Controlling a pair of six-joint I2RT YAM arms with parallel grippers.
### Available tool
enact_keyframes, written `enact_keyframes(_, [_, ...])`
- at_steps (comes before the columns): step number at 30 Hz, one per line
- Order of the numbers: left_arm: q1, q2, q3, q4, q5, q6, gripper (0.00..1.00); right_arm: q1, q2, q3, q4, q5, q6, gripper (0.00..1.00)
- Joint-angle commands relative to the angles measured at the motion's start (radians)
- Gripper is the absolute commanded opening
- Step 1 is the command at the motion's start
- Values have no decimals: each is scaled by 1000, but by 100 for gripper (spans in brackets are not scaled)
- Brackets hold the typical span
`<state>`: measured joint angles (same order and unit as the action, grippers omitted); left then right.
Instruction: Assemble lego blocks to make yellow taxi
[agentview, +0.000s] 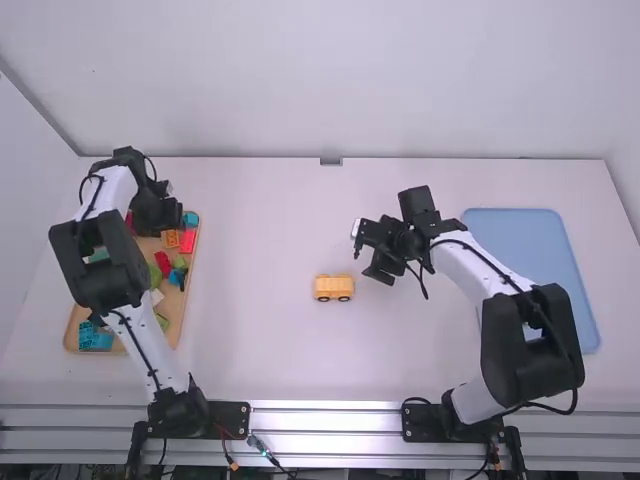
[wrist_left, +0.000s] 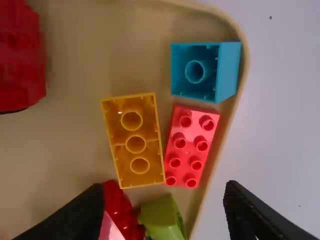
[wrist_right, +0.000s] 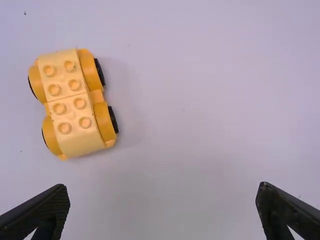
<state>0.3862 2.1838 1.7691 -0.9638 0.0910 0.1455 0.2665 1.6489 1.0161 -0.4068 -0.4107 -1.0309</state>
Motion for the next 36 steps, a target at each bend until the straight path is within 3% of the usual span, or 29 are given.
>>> enact_keyframes(1, [1,-2,-34,11,-28,-36,63,2,-13,3,-2,1,2,99])
enact_keyframes(6, [1,-2,-64,31,-142,-132,60,2,-13,3,-2,1,2,99])
enact_keyframes(32, [0,-1,-204,236,-81,-67,51,2,-13,-80,115,0,6,99])
enact_keyframes(36, [1,-1,-203,249,-80,-48,41,2,-13,-80,115,1,6,99])
